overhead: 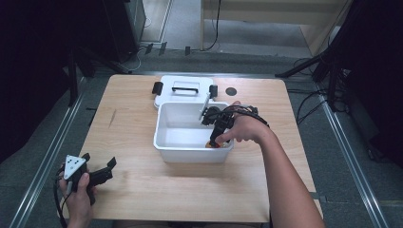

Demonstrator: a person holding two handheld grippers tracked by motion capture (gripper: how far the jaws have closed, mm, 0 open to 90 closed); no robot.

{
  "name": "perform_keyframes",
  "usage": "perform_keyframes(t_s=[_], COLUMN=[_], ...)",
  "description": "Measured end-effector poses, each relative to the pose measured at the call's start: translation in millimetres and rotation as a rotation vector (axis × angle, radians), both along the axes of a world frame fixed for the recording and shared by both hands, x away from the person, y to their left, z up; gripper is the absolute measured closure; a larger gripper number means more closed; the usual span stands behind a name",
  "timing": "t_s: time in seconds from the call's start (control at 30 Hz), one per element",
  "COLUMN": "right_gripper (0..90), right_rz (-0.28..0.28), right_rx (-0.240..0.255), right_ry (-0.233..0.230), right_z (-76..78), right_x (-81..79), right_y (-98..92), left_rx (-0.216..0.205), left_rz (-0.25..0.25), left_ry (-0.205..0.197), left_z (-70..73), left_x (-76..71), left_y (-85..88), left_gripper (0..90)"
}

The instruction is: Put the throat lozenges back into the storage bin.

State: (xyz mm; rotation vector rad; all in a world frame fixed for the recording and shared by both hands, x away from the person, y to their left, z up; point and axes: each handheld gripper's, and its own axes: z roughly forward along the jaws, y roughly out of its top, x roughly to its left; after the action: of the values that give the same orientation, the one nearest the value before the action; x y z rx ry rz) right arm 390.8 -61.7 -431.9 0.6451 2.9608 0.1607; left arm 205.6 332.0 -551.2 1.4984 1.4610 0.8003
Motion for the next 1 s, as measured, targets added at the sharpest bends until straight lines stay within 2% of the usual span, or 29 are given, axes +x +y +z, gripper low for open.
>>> perform_keyframes(t_s=[0.3,0.63,1.0], right_gripper=[21.7,21.9,21.7], right_rz=[-0.025,-0.029,-0.056], right_rx=[0.039,0.1,0.115], right_ry=[-0.025,-0.065,-0.09], right_z=[15.3,44.8,67.3], right_x=[-2.9,-15.3,-27.8], right_y=[-4.7,-8.5,-26.1], left_rx=[-0.003,-0.004,-0.005], left_rz=[0.001,0.004,0.006], left_ry=[-0.001,-0.002,-0.002], left_z=[0.0,-0.1,-0.1], left_x=[0.1,0.2,0.3], left_y=[0.2,0.1,0.6], left_gripper=[0.0,0.0,0.0])
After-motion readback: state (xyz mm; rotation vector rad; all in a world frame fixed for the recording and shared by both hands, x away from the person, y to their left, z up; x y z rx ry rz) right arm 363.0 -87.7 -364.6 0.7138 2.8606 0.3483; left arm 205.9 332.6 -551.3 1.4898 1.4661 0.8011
